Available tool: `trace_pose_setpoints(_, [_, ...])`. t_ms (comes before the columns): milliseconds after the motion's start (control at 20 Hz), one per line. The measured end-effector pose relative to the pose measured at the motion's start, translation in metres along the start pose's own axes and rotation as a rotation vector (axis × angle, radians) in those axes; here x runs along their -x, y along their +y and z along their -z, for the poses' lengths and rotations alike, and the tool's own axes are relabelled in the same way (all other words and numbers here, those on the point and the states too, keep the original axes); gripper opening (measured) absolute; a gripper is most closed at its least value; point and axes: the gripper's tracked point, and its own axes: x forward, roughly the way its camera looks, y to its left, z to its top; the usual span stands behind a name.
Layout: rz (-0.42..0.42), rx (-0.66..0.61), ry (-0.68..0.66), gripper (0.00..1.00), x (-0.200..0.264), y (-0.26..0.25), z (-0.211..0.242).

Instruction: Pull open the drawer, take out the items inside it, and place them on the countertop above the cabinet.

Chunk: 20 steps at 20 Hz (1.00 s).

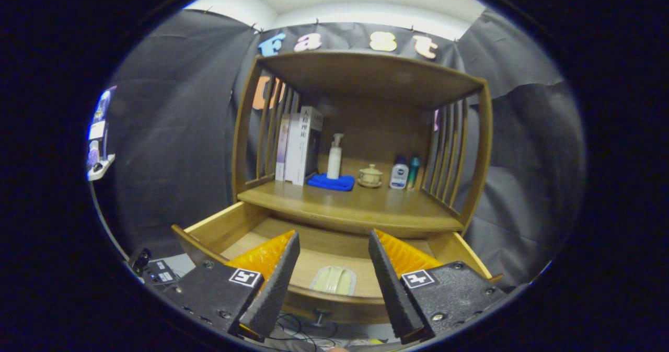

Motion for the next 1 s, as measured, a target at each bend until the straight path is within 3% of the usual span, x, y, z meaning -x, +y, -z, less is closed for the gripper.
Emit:
trace_pose_setpoints(250, [-0.055, -0.141, 0.383, 0.84, -0.052, 0.006, 0.045])
trace_pose_setpoints(450, [-0.037, -0.235, 0.568, 0.80, -0.082, -0.001, 0.072])
trace_pose_setpoints(650, [-0.038, -0.227, 0.694, 0.75, -0.082, 0.000, 0.099])
trace_pose_setpoints(850, [-0.048, -0.231, 0.755, 0.61, -0.079, 0.002, 0.116])
trace_pose_setpoints(1000, [-0.043, -0.213, 0.732, 0.39, -0.080, -0.004, 0.116])
